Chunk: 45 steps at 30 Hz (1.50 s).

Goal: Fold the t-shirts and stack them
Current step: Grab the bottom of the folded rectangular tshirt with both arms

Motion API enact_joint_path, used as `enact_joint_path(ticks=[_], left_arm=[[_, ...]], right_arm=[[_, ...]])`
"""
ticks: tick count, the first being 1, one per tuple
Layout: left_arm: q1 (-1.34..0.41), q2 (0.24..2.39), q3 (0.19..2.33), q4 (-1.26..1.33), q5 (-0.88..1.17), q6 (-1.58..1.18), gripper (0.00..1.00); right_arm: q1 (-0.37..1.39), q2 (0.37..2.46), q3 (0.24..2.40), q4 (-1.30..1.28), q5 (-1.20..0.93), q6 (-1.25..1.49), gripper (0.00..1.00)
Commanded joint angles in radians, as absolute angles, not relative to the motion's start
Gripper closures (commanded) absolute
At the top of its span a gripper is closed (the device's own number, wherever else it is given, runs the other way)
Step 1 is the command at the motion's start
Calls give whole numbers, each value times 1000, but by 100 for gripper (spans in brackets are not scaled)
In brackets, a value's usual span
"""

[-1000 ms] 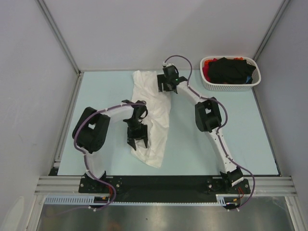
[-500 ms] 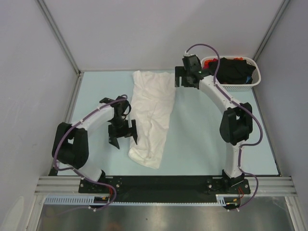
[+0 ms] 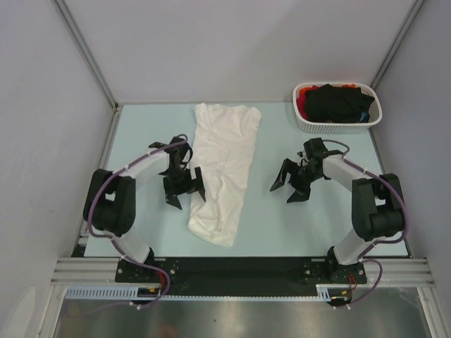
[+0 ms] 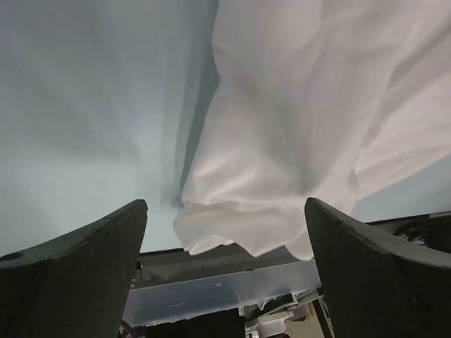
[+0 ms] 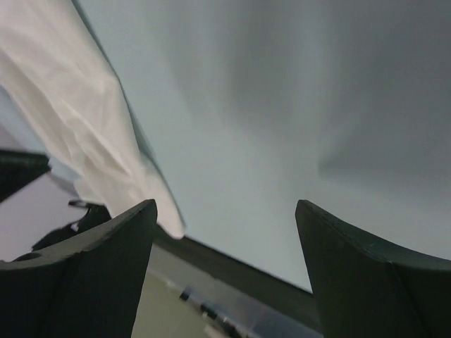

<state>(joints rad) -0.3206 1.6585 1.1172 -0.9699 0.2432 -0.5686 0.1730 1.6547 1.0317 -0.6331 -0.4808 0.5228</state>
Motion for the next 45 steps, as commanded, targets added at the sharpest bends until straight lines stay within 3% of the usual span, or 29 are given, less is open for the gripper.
enact_joint_path(ticks=[1,4,9,12,14,16,17,18,22,23,25,26,28,33,34,35,36,37,38,39,42,45], left_arm=[[-318,1713,1091,-904,282,-563,0],[-318,1706,1054,-890,284,-552,4],[-324,1620,1013,-908,305,-546,27],[-330,1568,994,-930,287,-543,49],[-333,1548,965,-943,281,-529,73],[-334,1546,924,-950,293,-520,85],[-337,1545,908,-950,298,-509,97],[-337,1540,882,-954,288,-509,100],[-339,1470,842,-962,299,-508,100],[-341,1429,845,-968,299,-511,75],[-342,1382,868,-992,272,-520,44],[-344,1365,880,-1005,258,-528,23],[-344,1330,911,-1032,244,-528,14],[-357,1328,908,-1017,275,-522,15],[-373,1335,905,-1012,281,-520,21],[-382,1345,904,-1005,284,-520,30],[-393,1351,899,-988,285,-522,45],[-402,1362,897,-982,285,-525,81],[-416,1385,897,-974,293,-526,95],[-423,1396,905,-968,288,-529,100],[-449,1414,951,-983,275,-532,100],[-462,1404,1012,-1024,241,-526,52]], right_arm=[[228,1508,915,-581,-742,614,15],[259,1488,887,-569,-772,626,15],[319,1453,861,-542,-756,655,15],[333,1451,848,-526,-758,666,15],[334,1454,848,-526,-759,661,15],[336,1463,851,-525,-762,658,15],[334,1469,856,-526,-767,652,15],[337,1482,868,-526,-772,647,16],[344,1516,911,-570,-773,606,16],[347,1520,917,-575,-773,598,16],[347,1526,925,-580,-778,588,16],[347,1526,923,-581,-779,586,16],[351,1529,922,-581,-785,578,16],[351,1548,919,-592,-785,557,16],[353,1551,920,-594,-785,551,16],[351,1554,920,-595,-785,549,16],[351,1555,922,-595,-785,548,16],[351,1557,920,-598,-787,543,16],[353,1560,920,-598,-788,538,16],[351,1562,922,-601,-788,535,16],[354,1562,926,-612,-792,525,16],[353,1557,928,-620,-793,520,16]])
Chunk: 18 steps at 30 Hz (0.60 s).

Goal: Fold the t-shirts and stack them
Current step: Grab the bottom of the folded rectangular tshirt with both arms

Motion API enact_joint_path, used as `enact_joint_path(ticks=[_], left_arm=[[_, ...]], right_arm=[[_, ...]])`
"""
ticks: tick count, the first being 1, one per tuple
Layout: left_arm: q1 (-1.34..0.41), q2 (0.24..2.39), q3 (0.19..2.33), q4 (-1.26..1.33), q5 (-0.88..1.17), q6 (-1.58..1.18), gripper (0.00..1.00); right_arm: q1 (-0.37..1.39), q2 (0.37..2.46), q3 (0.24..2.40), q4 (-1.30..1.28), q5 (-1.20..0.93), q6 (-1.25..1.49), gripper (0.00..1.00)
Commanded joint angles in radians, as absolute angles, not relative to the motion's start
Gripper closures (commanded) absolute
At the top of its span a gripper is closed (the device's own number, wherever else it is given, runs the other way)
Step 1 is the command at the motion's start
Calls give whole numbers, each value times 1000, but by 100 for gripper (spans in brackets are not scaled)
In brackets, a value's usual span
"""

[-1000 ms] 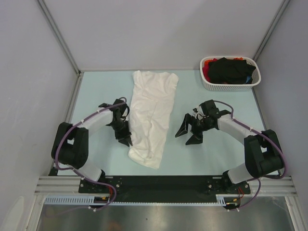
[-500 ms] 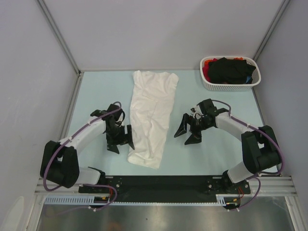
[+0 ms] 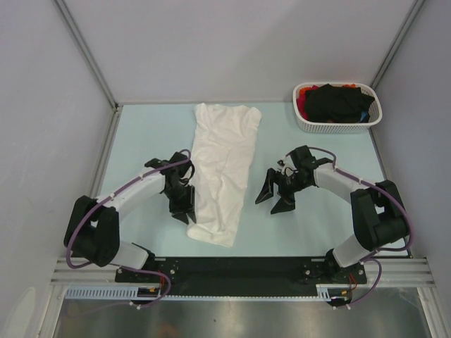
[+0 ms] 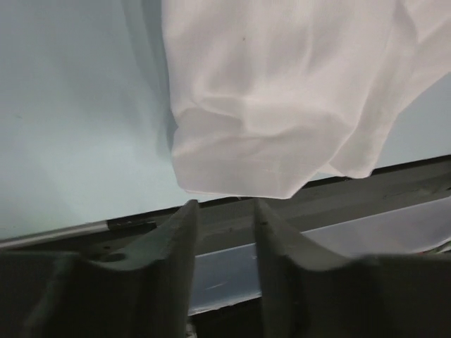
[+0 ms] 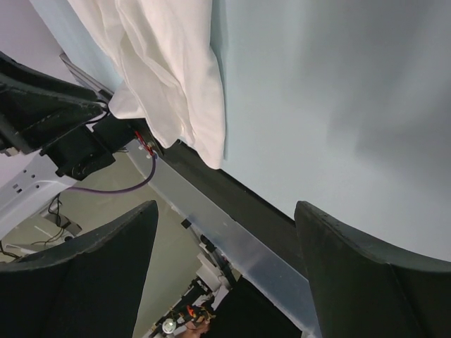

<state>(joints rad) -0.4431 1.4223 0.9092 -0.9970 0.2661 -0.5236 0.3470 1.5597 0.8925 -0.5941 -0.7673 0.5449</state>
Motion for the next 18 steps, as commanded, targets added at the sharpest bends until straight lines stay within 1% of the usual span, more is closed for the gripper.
enact_joint_path(ticks=[1,2,4,5,9,13,18], left_arm=[[-465,1398,1023,-1035,233,-520,29],[-472,1388,1032,-1052,226,-514,22],[-486,1382,1040,-1066,207,-499,14],[-491,1376,1037,-1074,206,-491,13],[-531,1367,994,-1071,199,-465,13],[-590,1368,954,-1055,183,-456,17],[-603,1390,910,-1012,186,-463,18]], right_arm=[[353,1557,925,-621,-793,519,16],[353,1557,925,-621,-795,515,16],[353,1557,919,-618,-796,515,16],[353,1557,920,-618,-796,517,16],[353,1565,920,-615,-798,512,16],[351,1574,920,-615,-798,505,16],[351,1577,922,-617,-801,505,16]])
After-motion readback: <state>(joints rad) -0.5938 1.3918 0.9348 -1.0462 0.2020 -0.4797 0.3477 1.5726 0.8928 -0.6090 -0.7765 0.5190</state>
